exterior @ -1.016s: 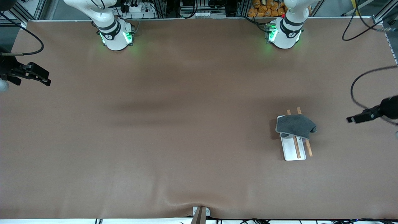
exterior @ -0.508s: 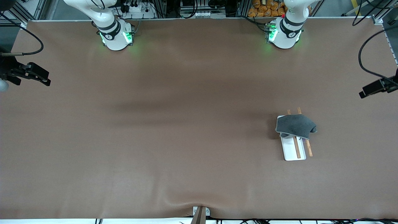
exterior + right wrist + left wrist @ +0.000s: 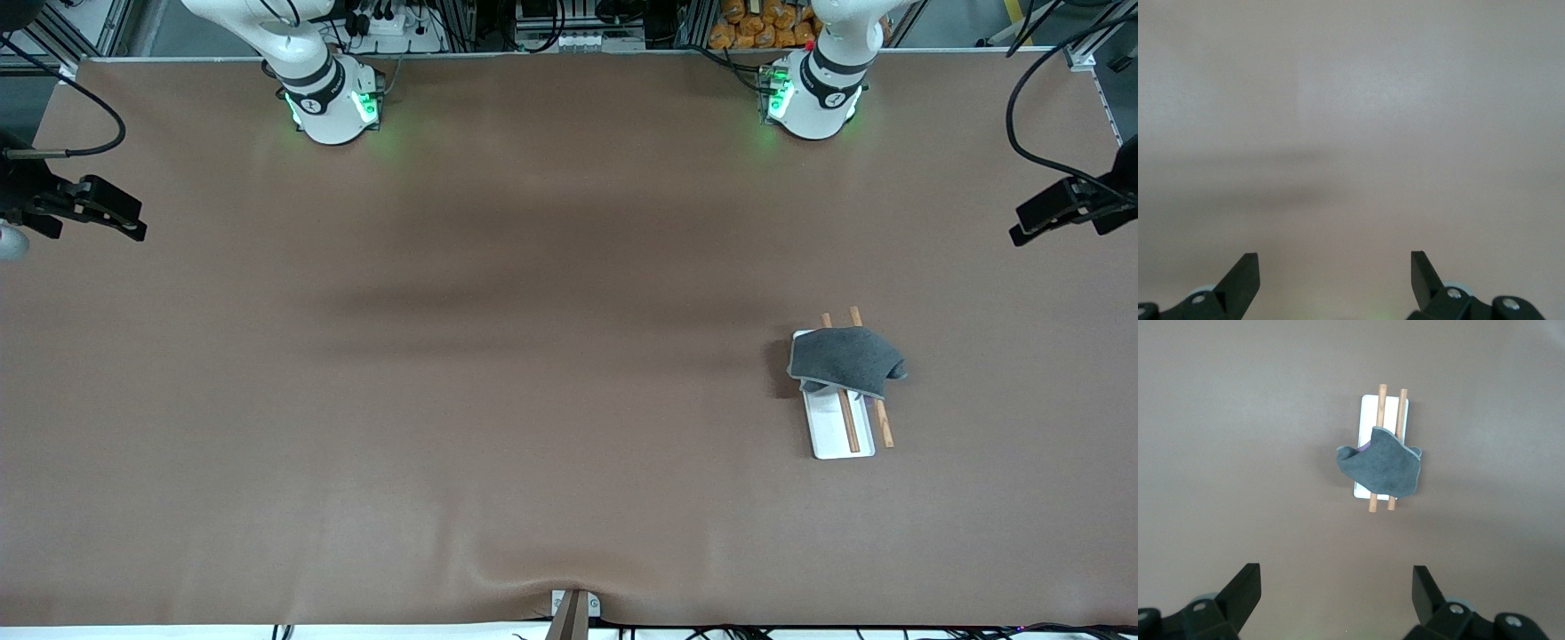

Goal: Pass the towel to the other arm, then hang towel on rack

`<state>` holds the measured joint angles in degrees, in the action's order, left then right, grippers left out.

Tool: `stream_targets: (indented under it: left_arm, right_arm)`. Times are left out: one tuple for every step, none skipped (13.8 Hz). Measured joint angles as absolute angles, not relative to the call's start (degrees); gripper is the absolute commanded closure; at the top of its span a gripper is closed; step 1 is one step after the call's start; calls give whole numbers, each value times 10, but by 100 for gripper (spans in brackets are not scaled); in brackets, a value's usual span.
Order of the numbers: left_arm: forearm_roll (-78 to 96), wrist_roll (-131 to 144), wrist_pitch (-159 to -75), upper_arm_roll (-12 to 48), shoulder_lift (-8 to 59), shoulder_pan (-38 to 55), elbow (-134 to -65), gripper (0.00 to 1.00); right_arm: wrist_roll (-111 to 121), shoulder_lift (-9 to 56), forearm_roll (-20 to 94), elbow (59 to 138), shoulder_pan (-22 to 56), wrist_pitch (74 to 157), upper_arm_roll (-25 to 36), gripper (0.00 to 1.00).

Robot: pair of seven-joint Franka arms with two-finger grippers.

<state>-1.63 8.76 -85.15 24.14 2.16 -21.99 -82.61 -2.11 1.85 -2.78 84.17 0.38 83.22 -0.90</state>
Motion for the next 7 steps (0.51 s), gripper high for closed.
stream_targets:
  left_arm:
    - [-16,88,-850,243,19,-220,-826,0]
    - [-16,88,-849,243,17,-220,-826,0]
    - [-16,88,-849,243,17,-220,-826,0]
    - [-16,88,-849,243,17,-220,-826,0]
    - [-16,88,-849,244,17,-220,-826,0]
    - [-16,88,-849,246,16,-220,-825,0]
    - [-16,88,-849,250,16,-220,-825,0]
  right_arm:
    - [-21,19,-28,842,4,832,-9,0]
    - [-21,19,-28,842,4,831,-9,0]
    - [-21,19,-28,842,4,831,-9,0]
    - [-21,19,-28,842,3,831,-9,0]
    - [-21,19,-28,842,3,830,-9,0]
    - [-21,19,-28,842,3,830,-9,0]
    - [-21,19,-28,842,3,830,-9,0]
